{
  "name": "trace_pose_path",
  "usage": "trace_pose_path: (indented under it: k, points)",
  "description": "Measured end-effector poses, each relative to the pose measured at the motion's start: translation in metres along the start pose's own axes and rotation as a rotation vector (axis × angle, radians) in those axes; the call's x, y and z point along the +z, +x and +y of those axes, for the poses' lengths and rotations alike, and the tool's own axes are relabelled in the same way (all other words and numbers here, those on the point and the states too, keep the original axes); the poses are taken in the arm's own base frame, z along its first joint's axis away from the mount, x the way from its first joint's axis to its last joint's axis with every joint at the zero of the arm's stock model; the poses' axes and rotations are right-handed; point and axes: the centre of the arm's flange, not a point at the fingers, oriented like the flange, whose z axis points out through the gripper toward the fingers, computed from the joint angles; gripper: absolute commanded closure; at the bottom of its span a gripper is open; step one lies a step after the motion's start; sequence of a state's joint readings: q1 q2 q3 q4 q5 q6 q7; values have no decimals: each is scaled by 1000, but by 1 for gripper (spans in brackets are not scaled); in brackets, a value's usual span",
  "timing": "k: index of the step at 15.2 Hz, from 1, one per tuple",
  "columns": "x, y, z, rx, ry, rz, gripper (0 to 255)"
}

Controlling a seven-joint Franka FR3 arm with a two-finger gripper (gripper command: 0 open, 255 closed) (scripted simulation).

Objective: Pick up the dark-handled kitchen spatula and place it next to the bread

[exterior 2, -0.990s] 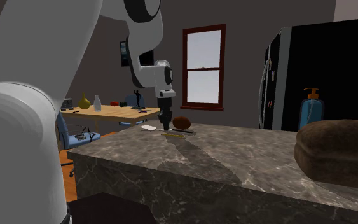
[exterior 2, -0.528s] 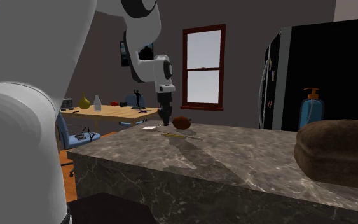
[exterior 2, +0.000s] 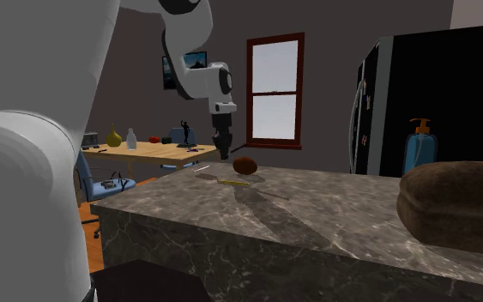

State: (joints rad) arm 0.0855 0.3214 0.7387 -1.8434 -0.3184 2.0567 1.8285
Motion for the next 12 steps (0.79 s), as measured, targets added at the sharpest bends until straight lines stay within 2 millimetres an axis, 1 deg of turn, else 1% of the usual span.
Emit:
trace_pose_path:
  k: [12]
  points:
    - [-64,4,1,0,0,0,255]
